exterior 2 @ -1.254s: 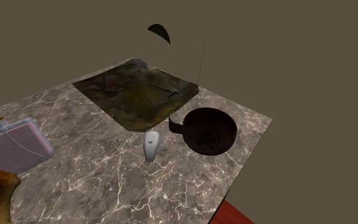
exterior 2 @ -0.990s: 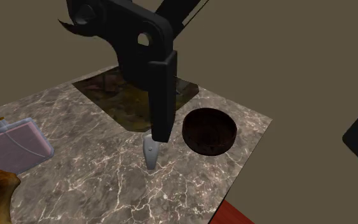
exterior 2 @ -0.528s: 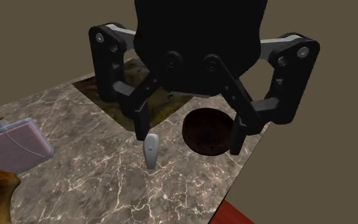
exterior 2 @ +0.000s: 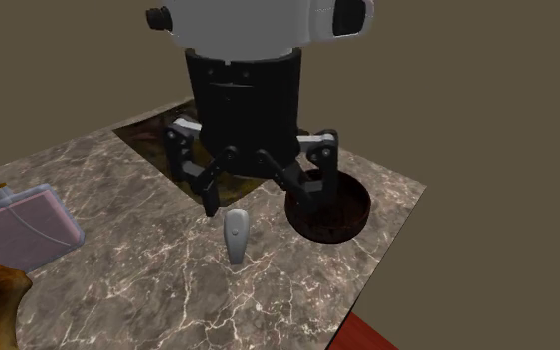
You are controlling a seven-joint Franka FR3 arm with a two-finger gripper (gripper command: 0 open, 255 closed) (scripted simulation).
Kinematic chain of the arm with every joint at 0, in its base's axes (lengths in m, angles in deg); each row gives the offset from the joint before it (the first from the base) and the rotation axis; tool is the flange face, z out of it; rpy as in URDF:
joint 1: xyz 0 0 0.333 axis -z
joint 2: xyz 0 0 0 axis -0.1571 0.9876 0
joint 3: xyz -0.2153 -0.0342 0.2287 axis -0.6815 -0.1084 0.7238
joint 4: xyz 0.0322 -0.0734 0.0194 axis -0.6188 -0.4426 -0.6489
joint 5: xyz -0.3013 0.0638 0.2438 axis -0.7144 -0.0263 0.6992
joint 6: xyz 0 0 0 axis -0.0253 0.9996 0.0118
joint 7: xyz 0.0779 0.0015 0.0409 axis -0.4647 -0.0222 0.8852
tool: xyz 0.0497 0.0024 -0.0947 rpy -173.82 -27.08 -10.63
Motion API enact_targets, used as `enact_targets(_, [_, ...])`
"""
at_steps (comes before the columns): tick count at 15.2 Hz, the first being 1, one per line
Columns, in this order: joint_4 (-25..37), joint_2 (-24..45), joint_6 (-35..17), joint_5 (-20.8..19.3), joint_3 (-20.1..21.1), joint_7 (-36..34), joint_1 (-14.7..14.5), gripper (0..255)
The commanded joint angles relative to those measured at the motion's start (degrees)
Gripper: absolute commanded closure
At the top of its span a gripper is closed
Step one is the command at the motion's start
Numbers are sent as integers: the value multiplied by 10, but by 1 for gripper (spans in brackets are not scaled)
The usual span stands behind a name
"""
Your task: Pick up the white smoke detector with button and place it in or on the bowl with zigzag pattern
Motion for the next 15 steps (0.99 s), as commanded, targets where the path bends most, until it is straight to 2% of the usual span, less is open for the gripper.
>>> enact_targets(1, [5, 42, -43, -4, 12, -17, -1, 0])
enact_targets(5, [33, 131, -113, -26, 32, -57, -3, 0])
enact_targets(9, [74, 224, -171, -65, 43, -107, -8, 0])
enact_targets(15, [161, 364, -229, -137, 31, -183, -38, 0])
